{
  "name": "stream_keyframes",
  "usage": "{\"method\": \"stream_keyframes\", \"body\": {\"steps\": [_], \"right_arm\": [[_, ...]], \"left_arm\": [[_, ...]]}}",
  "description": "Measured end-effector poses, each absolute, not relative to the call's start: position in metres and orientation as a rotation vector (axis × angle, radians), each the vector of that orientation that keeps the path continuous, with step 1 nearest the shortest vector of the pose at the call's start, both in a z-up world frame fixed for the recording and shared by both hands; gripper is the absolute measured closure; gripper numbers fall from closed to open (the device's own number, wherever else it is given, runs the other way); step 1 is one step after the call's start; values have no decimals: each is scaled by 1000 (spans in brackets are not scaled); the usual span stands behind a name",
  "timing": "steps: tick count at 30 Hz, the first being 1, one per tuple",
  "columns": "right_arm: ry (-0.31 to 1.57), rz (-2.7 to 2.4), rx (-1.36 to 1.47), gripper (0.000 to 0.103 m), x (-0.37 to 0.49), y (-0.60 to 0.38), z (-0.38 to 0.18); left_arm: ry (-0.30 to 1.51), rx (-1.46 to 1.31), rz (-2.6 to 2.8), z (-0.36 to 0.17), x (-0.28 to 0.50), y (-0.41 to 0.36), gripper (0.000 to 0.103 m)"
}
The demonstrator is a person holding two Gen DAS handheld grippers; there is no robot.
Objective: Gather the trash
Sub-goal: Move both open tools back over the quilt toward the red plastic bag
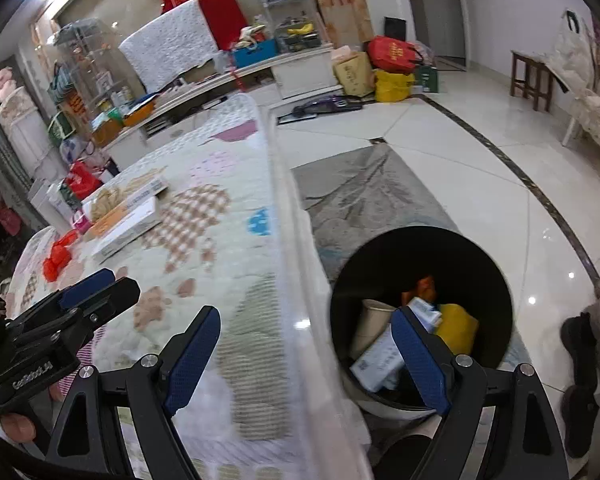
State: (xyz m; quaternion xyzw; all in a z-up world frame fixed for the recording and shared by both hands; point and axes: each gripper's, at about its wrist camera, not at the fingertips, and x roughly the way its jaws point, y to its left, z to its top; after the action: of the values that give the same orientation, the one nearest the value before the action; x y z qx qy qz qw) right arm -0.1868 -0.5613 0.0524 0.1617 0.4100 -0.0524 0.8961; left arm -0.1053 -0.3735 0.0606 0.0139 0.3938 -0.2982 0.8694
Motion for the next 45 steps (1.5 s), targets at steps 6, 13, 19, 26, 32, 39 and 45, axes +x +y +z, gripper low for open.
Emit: {"method": "stream_keyframes", "body": {"steps": [6,13,19,26,32,39,45], "right_arm": [[871,-56,316,17,-171,-534,50],[891,13,286,17,-157,-500,49],[921,64,264,17,-141,-469,43],[944,118,228,17,-121,-435,40],[955,151,194,17,-104,-413,41],[911,148,202,17,-61,-410,57],[892,161,200,17,2,-398,69]], "left_arm": [[831,-14,-560,59,-96,-335,36],[842,-33,-485,53,-90,-289,36],[857,-75,-398,46,-79,-234,36],[858,-135,-314,43,-65,-175,36],[843,-191,-256,48,-43,-122,36],[810,-224,-153,60,3,-78,36],[794,-218,-78,64,48,-60,36]]}}
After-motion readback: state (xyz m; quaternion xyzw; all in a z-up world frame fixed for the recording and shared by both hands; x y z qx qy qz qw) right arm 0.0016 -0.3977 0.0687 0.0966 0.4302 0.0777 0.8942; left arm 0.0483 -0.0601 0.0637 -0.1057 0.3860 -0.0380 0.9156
